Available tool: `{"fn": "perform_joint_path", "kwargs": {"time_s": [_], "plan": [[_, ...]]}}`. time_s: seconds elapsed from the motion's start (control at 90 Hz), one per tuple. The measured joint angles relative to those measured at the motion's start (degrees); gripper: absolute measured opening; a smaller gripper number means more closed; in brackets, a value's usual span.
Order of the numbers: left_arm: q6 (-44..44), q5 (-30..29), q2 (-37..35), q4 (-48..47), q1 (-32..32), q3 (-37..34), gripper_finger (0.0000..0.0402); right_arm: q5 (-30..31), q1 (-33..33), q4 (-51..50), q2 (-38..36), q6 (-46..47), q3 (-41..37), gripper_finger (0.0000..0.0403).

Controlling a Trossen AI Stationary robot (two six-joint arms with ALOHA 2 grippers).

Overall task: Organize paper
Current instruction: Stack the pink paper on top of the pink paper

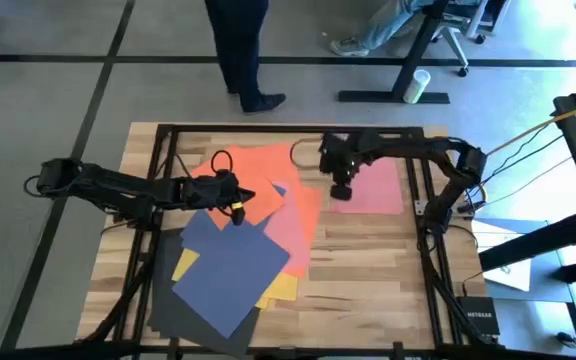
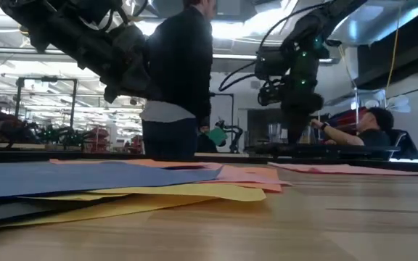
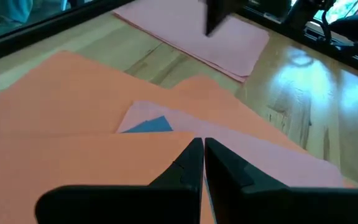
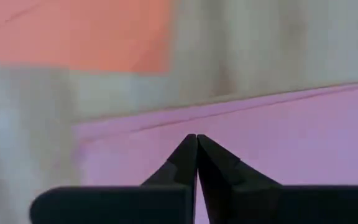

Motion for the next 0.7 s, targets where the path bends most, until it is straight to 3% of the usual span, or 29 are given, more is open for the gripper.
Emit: {"fn": "perform_joint_path", "kwargs": {"time_s": [0.378,0.7], "plan": [[0.0,0.0,0.0,-1.1,-0.9,0.0,0.0000,-3.2,13.1,-0.6,0.0,5.2,-7.6,0.0000],[-0.4,0.0,0.0,-1.8,-0.9,0.0,0.0000,-1.1,16.4,4.7,-0.3,9.9,-11.3,0.0000]]}}
